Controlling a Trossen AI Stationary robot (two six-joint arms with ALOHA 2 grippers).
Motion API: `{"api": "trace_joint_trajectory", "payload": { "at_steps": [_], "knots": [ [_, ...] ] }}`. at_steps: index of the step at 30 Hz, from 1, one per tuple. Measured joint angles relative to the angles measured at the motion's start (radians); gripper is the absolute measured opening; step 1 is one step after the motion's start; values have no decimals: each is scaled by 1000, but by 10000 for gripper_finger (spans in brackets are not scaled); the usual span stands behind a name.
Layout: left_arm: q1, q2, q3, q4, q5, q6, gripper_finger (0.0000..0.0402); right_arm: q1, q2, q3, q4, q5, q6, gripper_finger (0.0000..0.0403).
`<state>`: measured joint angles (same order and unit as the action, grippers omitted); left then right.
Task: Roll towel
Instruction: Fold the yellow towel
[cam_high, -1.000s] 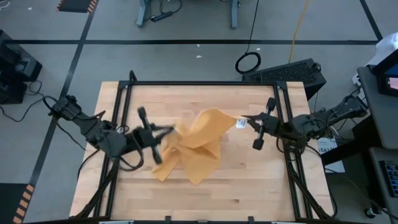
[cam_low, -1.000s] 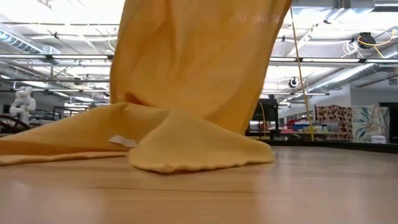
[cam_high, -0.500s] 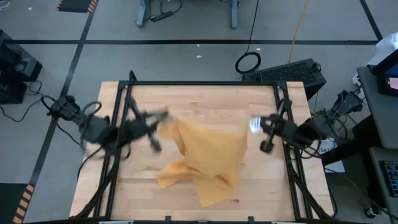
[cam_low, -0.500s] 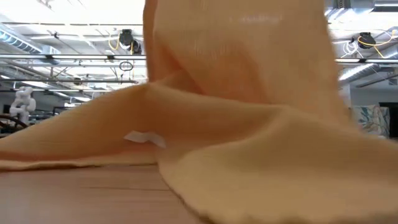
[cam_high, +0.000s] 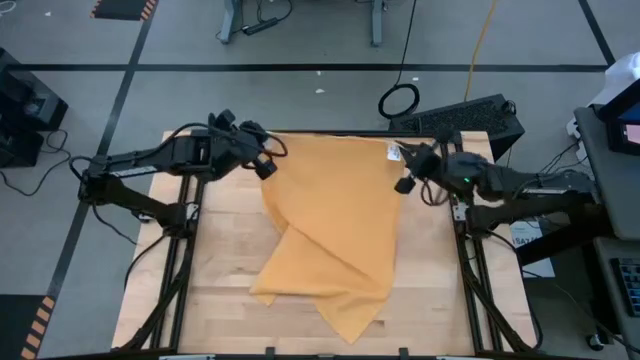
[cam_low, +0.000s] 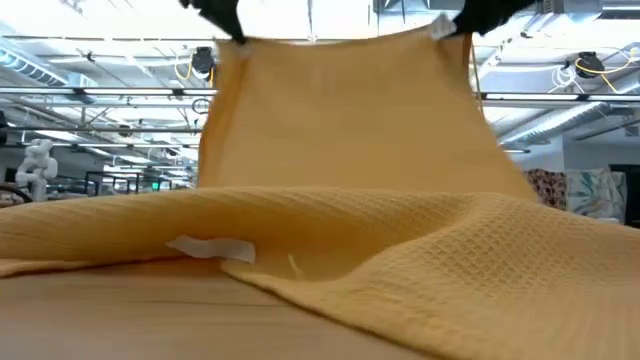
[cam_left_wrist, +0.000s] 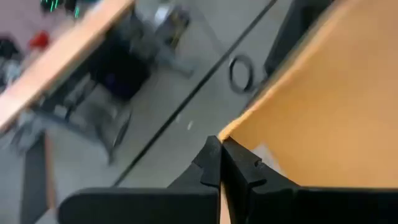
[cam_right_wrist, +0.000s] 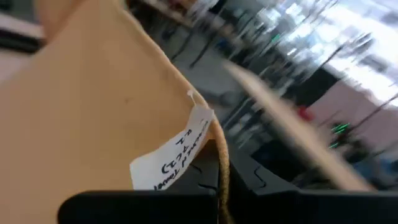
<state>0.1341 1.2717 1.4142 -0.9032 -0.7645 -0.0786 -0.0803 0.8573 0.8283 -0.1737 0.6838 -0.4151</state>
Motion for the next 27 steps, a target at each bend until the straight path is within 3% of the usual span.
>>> {"api": "trace_joint_trajectory", "payload": {
  "at_steps": [3, 6, 12, 15, 16, 17, 20, 21, 27],
  "knots": [
    [30, 10, -26, -12, -23, -15, 4, -125, 15, -45, 14, -120, 27, 0],
    [63, 22, -51, 60, -26, 18, 4, -228, 37, -91, 96, -168, 23, 0],
    [112, 66, -94, 417, 45, 314, 4, -352, 80, -117, 152, -165, 17, 0],
    [193, 101, -95, 485, -145, 403, 4, -389, 99, -117, 142, -162, 33, 0],
    [225, 116, -92, 481, -151, 402, 4, -398, 105, -117, 135, -171, 51, 0],
    [248, 129, -89, 473, -111, 398, 4, -404, 110, -117, 126, -177, 73, 0],
    [300, 151, -97, 466, 210, 368, 4, -420, 133, -117, 68, -158, 130, 0],
    [311, 162, -97, 479, 271, 340, 4, -422, 143, -117, 56, -150, 145, 0],
    [349, 248, -98, 412, 226, 241, 8, -439, 205, -117, 1, -155, 209, 0]
  ]
}}
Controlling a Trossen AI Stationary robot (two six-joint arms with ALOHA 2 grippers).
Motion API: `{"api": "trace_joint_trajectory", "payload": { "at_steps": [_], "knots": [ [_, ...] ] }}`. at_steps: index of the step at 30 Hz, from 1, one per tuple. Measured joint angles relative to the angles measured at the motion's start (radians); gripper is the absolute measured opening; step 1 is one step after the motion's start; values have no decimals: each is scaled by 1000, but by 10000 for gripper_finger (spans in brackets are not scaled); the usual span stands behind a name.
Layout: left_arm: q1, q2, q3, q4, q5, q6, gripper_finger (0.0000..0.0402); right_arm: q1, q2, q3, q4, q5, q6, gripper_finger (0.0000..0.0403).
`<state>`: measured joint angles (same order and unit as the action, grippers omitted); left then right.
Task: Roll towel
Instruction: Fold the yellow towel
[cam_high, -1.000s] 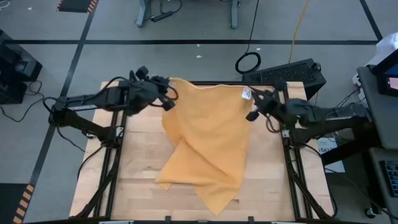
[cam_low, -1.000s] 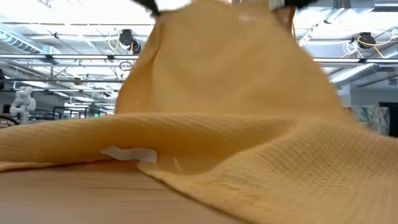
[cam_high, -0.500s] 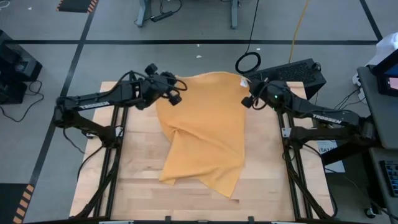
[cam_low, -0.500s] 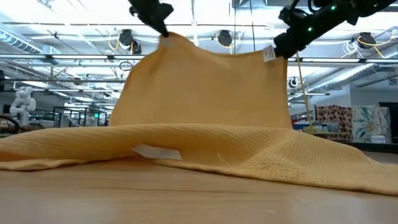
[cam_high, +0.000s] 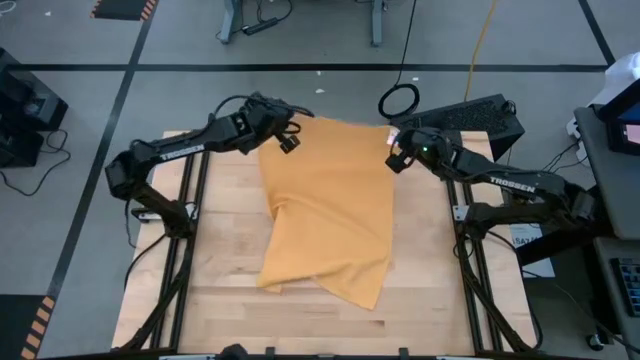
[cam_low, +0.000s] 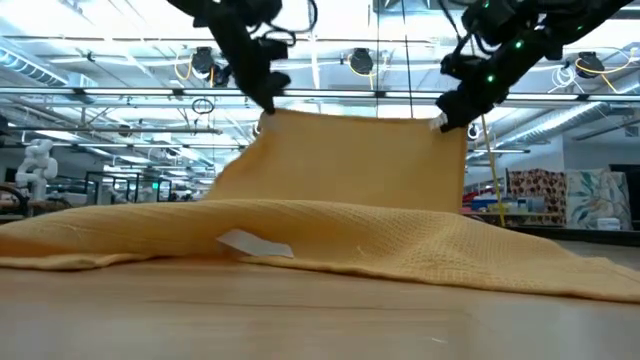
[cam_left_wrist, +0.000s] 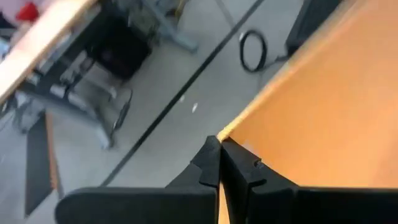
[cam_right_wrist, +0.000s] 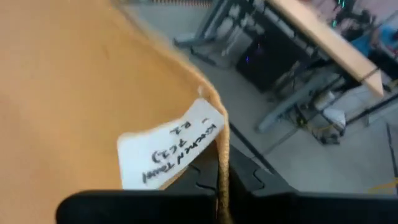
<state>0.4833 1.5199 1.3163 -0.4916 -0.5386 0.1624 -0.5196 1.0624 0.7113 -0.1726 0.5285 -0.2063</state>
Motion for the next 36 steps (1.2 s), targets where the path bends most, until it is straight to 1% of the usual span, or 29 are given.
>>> {"api": "trace_joint_trajectory", "payload": {
  "at_steps": [2, 4, 6, 9, 12, 14, 16, 19, 23, 25, 28, 30, 32, 34, 36],
  "knots": [
    [10, 15, 0, -56, -10, -45, 20, -6, 20, 0, -2, -3, 4, 0],
    [24, 23, 0, -109, 3, -96, 41, -17, 41, 0, 15, -8, 0, 0],
    [31, 22, 0, -179, 64, -174, 70, -26, 61, 0, 43, -6, -12, 0],
    [8, 18, 0, -315, 202, -301, 118, -33, 91, 0, 68, -10, -23, 0],
    [-57, 18, 0, -478, 309, -418, 157, -44, 119, 0, 70, -43, -31, 0],
    [-130, 16, -23, -533, 325, -461, 171, -52, 136, 0, 80, -58, -42, 0],
    [-216, 16, -67, -531, 318, -474, 176, -58, 152, 0, 84, -61, -44, 0],
    [-330, 17, -151, -505, 289, -544, 177, -65, 165, 0, 88, -62, -45, 0],
    [-483, 17, -275, -370, 277, -708, 178, -67, 170, -1, 86, -70, -45, 0],
    [-564, 17, -318, -318, 280, -810, 178, -67, 170, -1, 86, -88, -47, 0],
    [-694, 17, -353, -283, 291, -977, 178, -66, 170, -1, 86, -90, -48, 0],
    [-785, 17, -378, -222, 319, -1059, 178, -66, 170, -1, 84, -90, -49, 0],
    [-867, 17, -395, -190, 325, -1142, 178, -66, 170, -1, 84, -90, -49, 0],
    [-934, 18, -396, -178, 316, -1221, 178, -66, 170, -1, 84, -90, -46, 0],
    [-993, 32, -396, -167, 277, -1295, 178, -66, 170, -1, 85, -93, -44, 0]
  ]
}}
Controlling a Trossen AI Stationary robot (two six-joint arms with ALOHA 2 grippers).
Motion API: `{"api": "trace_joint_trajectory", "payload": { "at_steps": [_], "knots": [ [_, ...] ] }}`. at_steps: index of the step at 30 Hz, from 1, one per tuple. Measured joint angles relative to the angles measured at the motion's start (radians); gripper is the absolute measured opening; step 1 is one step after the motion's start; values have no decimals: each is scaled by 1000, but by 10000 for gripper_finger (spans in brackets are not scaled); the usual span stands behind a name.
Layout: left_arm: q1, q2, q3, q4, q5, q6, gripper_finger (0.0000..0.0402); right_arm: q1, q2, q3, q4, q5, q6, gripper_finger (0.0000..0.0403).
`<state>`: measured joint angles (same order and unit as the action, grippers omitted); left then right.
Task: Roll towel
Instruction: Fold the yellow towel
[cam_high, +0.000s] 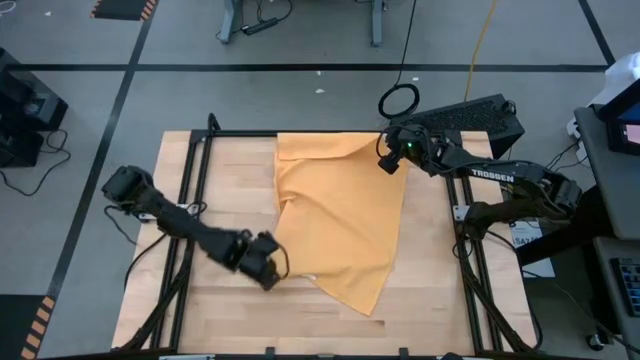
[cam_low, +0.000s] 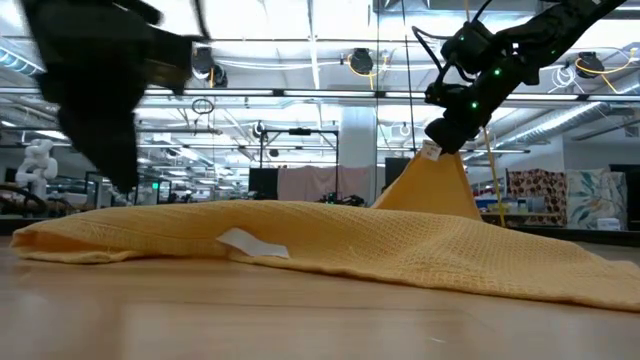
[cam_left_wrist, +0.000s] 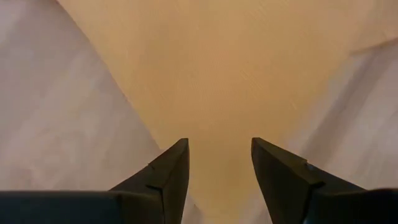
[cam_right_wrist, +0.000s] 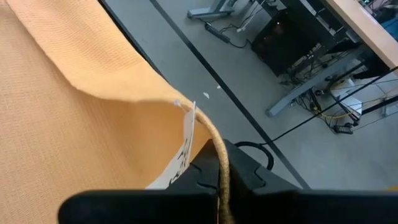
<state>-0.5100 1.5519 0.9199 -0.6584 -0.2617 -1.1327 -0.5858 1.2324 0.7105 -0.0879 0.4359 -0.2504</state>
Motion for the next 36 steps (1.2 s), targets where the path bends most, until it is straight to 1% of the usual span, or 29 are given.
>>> {"api": "trace_joint_trajectory", "payload": {
  "at_steps": [3, 6, 9, 12, 15, 16, 19, 21, 24, 26, 28, 29, 31, 33, 34, 36],
  "knots": [
    [-62, 33, 0, 30, -53, -50, 178, 0, 0, 0, 1, -27, 6, 0],
    [-93, 95, 0, 81, -52, -72, 174, 0, 0, 0, 1, -48, 11, 0],
    [-105, 153, 0, 114, -37, -96, 155, 0, 0, 0, -3, -50, 20, 0],
    [-112, 183, 0, 140, -38, -108, 107, 0, 0, 0, -6, -50, 25, 0],
    [-114, 181, 14, 150, -40, -91, 30, 0, 0, 0, -12, -50, 26, 0],
    [-114, 173, 25, 144, -44, -85, 16, 0, 0, 0, -19, -50, 26, 0],
    [-114, 137, 83, 135, -72, -12, 12, 0, 0, 0, -29, -50, 27, 0],
    [-113, 109, 143, 76, -73, 43, 8, 0, 0, 0, -39, -50, 29, 0],
    [-114, 70, 271, -106, -45, 95, 5, 0, 0, 0, -58, -50, 30, 0],
    [-114, 57, 369, -292, -32, 101, 5, 0, 0, 0, -75, -50, 30, 0],
    [-111, 57, 453, -452, -33, 130, 5, 0, 0, 0, -92, -50, 34, 0],
    [-105, 58, 481, -485, -48, 162, 5, 0, 0, 0, -97, -50, 34, 0],
    [-85, 57, 500, -441, -86, 246, 9, 0, 0, 0, -104, -50, 40, 0],
    [-66, 59, 494, -318, -98, 330, 20, 0, 0, 0, -118, -50, 57, 0],
    [-59, 62, 488, -264, -81, 366, 28, 0, 0, 0, -124, -50, 64, 0],
    [-51, 76, 476, -182, -16, 410, 47, 0, 0, 0, -141, -51, 79, 0]
  ]
}}
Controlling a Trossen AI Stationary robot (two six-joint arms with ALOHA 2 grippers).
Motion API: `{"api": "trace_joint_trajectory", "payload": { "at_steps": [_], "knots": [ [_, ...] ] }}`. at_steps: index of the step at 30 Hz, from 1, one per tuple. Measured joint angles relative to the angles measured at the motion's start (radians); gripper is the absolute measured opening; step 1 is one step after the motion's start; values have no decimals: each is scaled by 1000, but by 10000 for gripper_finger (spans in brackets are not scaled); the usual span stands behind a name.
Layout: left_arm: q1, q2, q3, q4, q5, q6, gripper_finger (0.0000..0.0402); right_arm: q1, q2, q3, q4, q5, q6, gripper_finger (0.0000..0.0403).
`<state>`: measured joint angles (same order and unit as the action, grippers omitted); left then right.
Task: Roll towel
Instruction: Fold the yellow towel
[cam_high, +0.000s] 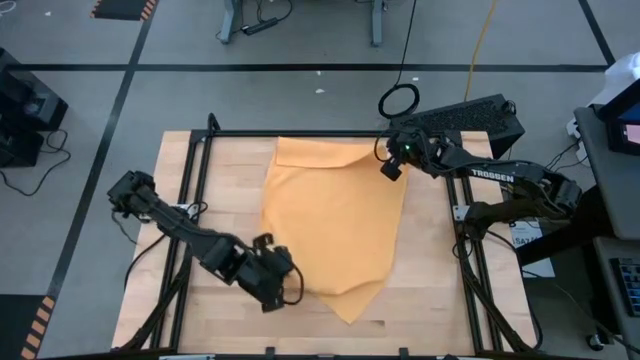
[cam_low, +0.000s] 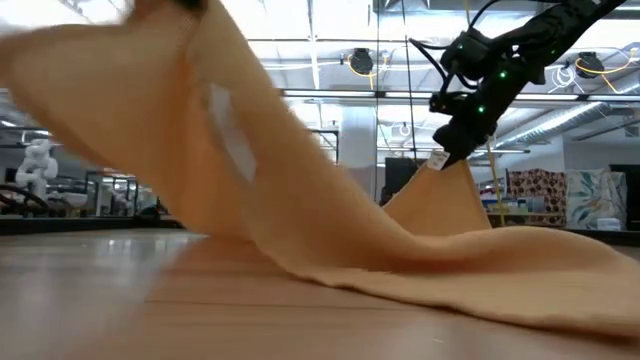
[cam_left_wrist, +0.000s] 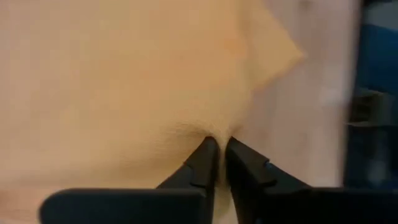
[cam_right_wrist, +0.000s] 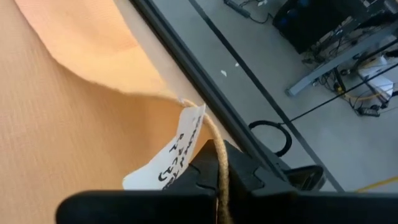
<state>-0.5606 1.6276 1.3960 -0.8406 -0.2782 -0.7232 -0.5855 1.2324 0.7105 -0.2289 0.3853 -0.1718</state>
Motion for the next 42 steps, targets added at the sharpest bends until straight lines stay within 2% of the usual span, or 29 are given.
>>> {"api": "trace_joint_trajectory", "payload": {
  "at_steps": [2, 5, 9, 12, 16, 29, 32, 37, 39, 42],
  "knots": [
    [-8, 21, -10, 22, 25, -2, 68, 0, 0, 0, -9, -14, 5, 0],
    [-36, 51, -18, -19, 43, -46, 99, -1, 0, 0, -9, -53, 13, 0],
    [-82, 94, -18, -107, 59, -115, 136, 0, 0, 0, -21, -55, 17, 0],
    [-85, 106, -18, -177, -63, -159, 155, 0, 0, 0, -46, -55, 29, 0],
    [-28, 115, -18, -276, -238, -211, 161, 0, 0, 0, -52, -94, 34, 0],
    [381, 98, -18, -216, -255, 232, 161, 0, 0, 0, -53, -235, 31, 0],
    [469, 98, -19, -213, -255, 306, 161, 0, 0, 0, -56, -237, 31, 0],
    [625, 88, -126, -60, -252, 487, 161, 0, 0, 0, -62, -237, 31, 0],
    [717, 77, -179, 47, -203, 571, 161, 0, 0, 0, -63, -237, 31, 0],
    [848, 76, -251, 164, -61, 639, 161, 1, 0, 0, -66, -238, 36, 0]
  ]
}}
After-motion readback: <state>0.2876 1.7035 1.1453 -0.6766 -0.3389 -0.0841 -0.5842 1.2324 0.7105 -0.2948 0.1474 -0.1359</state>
